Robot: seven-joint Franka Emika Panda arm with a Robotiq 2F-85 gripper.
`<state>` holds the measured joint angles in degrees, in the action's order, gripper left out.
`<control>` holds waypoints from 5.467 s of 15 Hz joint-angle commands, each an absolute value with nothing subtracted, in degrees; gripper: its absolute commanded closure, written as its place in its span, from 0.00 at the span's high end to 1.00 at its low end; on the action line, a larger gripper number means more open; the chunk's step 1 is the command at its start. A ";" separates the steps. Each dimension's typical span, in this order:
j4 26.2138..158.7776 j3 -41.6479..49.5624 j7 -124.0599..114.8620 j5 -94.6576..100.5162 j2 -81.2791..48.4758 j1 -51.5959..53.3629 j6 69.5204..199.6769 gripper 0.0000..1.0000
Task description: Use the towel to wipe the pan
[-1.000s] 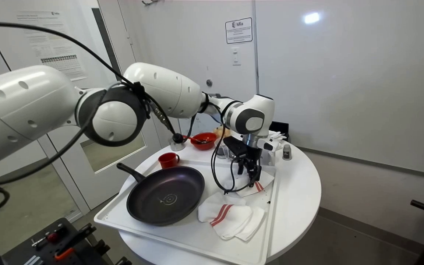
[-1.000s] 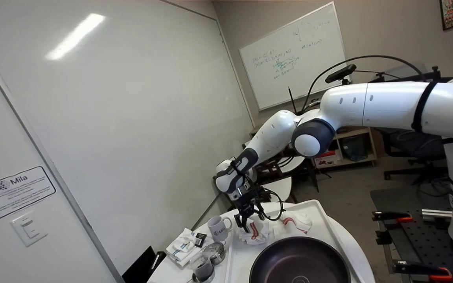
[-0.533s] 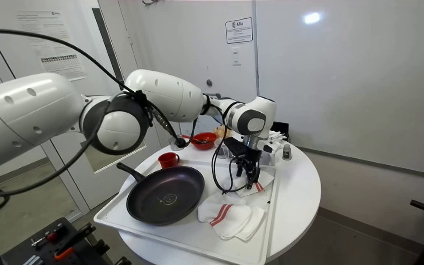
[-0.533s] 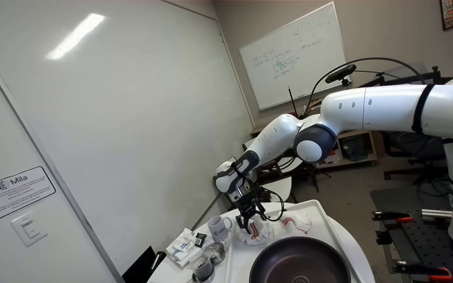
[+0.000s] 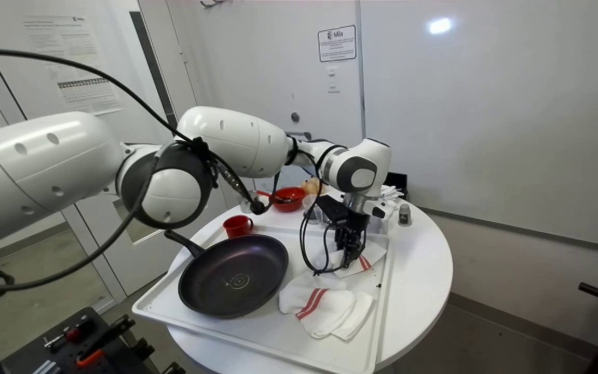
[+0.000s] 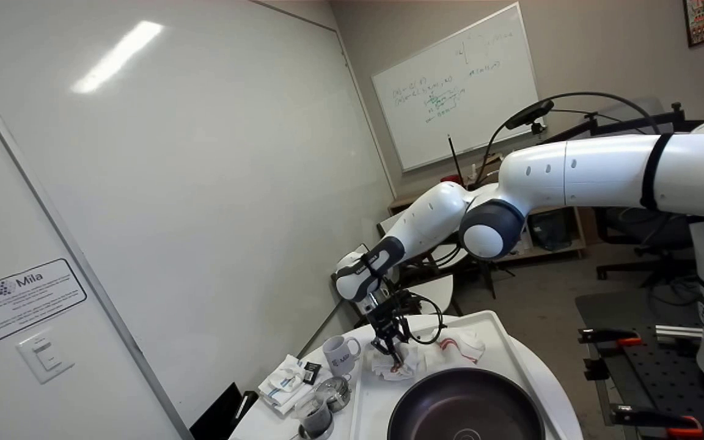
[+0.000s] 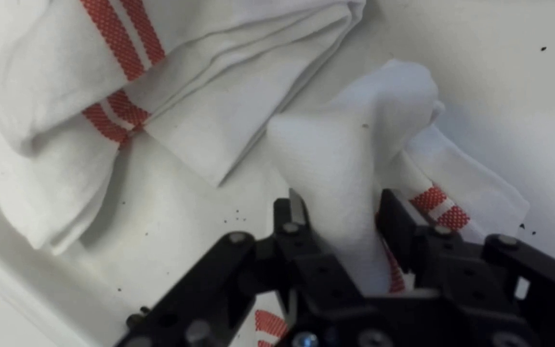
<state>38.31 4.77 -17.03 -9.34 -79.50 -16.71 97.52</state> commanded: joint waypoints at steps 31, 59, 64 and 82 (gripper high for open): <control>71.29 9.01 -18.01 -4.26 -50.20 -7.19 118.39 0.09; 113.66 12.40 -28.96 -0.52 -29.61 3.07 146.53 0.10; 118.93 10.08 -26.36 0.87 -28.11 5.24 151.56 0.10; 142.72 7.71 -19.73 2.27 -22.18 13.37 170.52 0.10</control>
